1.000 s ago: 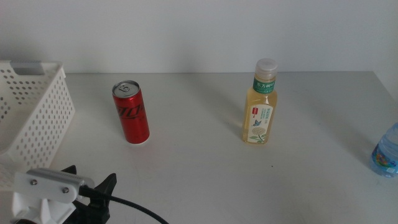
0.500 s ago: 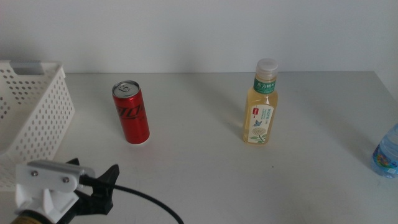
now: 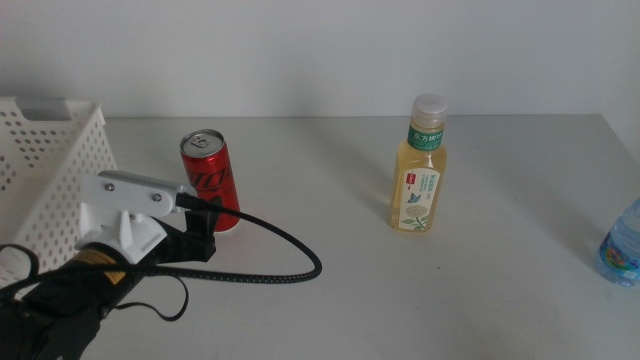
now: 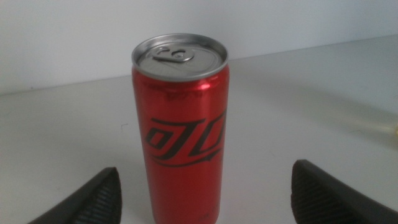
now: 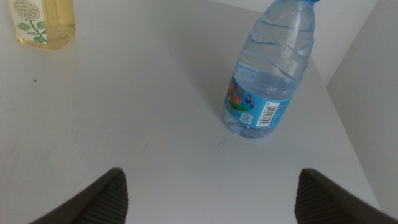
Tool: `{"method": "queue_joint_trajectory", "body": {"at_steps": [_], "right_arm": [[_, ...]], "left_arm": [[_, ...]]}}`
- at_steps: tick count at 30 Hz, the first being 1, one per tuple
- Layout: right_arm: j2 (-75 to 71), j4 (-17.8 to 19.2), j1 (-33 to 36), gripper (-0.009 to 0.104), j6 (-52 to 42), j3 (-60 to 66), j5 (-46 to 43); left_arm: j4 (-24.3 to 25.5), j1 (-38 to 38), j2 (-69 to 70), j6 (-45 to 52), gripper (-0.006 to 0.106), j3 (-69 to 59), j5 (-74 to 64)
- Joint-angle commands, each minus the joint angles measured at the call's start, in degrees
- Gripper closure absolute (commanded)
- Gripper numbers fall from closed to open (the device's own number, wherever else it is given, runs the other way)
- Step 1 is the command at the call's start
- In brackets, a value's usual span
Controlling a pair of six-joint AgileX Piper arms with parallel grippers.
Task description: Use arms to grab the bottles and put them into the dustbin to the left of the table.
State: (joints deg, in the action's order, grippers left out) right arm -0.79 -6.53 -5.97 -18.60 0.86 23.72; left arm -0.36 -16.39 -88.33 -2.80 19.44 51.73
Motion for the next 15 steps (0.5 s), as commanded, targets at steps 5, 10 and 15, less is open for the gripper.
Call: {"method": "queue_joint_trajectory", "body": {"at_steps": [5,10,15], "right_arm": [[-1.24,0.28,-0.34,0.01,-0.49,-0.16,-2.9],[-1.24,0.28,-0.34,0.01,-0.49,-0.16,-2.9],[-1.24,0.28,-0.34,0.01,-0.49,-0.16,-2.9]], "left_arm": [[10.55,4.39,-3.06,-5.72,0.007,7.37,2.17],[12.7,5.16,-7.45,-6.54,0.007,11.93,2.4],[12.7,5.1,-11.38,-6.59,0.007,15.64,2.4]]}}
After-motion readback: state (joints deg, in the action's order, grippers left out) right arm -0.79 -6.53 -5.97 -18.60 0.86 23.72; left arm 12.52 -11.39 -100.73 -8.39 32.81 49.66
